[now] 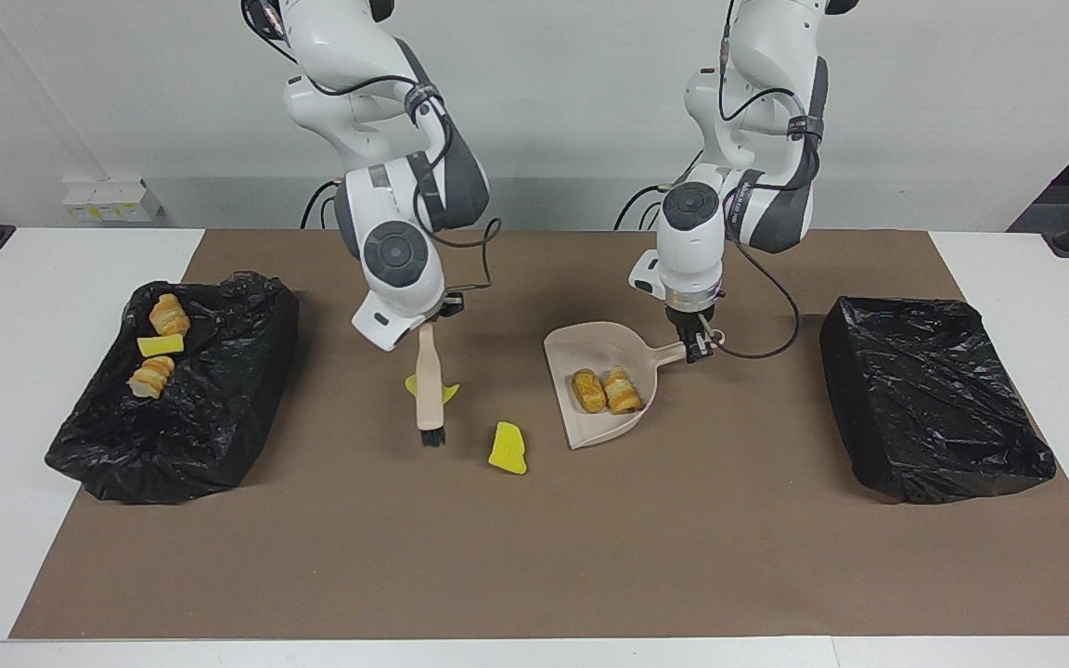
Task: Sweep and dump trash in bin
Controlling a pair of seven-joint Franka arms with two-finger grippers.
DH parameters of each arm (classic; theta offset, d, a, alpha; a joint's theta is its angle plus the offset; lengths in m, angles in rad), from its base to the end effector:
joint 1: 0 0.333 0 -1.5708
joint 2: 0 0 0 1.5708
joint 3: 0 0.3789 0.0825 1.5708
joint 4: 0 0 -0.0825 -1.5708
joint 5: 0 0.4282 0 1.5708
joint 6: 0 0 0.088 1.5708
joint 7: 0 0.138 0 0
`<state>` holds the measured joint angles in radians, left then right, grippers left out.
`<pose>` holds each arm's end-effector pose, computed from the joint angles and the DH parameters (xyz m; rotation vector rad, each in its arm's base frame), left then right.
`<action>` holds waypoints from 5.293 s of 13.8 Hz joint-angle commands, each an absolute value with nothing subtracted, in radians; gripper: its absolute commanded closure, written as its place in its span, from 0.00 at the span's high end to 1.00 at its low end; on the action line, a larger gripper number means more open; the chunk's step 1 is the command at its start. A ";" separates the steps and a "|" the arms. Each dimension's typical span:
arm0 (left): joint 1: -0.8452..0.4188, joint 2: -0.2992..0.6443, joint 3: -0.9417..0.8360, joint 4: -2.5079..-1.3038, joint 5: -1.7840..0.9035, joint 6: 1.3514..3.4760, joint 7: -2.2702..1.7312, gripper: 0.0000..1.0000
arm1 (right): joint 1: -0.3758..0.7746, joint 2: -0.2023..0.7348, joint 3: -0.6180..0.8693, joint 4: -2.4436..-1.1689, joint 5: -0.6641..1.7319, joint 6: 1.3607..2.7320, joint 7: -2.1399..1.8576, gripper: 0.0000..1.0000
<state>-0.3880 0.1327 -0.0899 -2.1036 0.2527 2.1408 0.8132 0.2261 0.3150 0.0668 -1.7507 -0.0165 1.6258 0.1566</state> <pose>0.5370 -0.2580 0.3542 -2.2277 1.9494 0.1852 0.6072 0.1778 0.3750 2.9718 0.2117 -0.6499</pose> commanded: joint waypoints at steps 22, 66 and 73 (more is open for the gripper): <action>-0.373 0.101 -0.092 -2.145 0.276 2.160 0.787 0.00 | 0.388 0.330 0.089 -1.691 0.545 1.728 0.129 0.00; -0.339 0.107 -0.092 -2.135 0.276 2.155 0.851 0.00 | 0.454 0.394 0.137 -1.678 0.241 1.631 0.405 0.00; -0.341 0.109 -0.092 -2.132 0.276 2.151 0.873 0.00 | 0.449 0.295 0.152 -1.663 0.350 1.566 0.417 0.00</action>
<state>-0.3501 0.1323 -0.0891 -2.1044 0.2531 2.1412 0.8539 0.4648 0.3498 0.1393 -1.6529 0.3168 1.6042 0.3925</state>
